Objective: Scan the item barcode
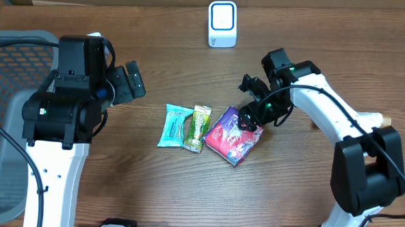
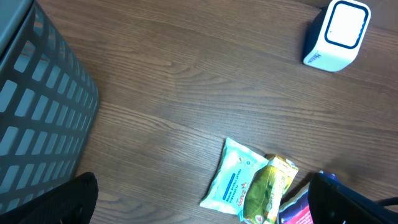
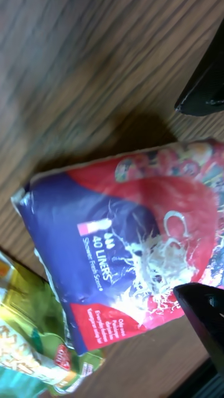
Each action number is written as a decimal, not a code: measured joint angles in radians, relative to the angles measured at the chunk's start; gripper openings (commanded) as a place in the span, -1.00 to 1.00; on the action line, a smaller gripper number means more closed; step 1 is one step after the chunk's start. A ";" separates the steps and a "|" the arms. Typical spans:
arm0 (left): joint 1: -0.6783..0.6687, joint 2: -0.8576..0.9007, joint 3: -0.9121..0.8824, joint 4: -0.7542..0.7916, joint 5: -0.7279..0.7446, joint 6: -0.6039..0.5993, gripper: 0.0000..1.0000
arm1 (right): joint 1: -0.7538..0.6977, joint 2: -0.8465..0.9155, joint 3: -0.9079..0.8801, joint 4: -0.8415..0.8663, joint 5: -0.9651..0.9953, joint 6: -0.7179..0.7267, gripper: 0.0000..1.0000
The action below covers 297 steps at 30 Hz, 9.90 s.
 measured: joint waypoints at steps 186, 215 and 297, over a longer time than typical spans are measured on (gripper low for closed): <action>0.000 0.000 0.000 0.000 0.000 0.000 0.99 | -0.011 -0.441 0.113 0.153 0.003 0.444 -0.88; 0.000 0.000 0.000 0.000 0.000 0.000 0.99 | 0.010 -0.229 0.640 0.122 0.415 0.511 -0.93; 0.000 0.000 0.000 0.000 0.000 0.000 0.99 | 0.229 0.608 0.681 1.351 1.424 -1.072 -0.93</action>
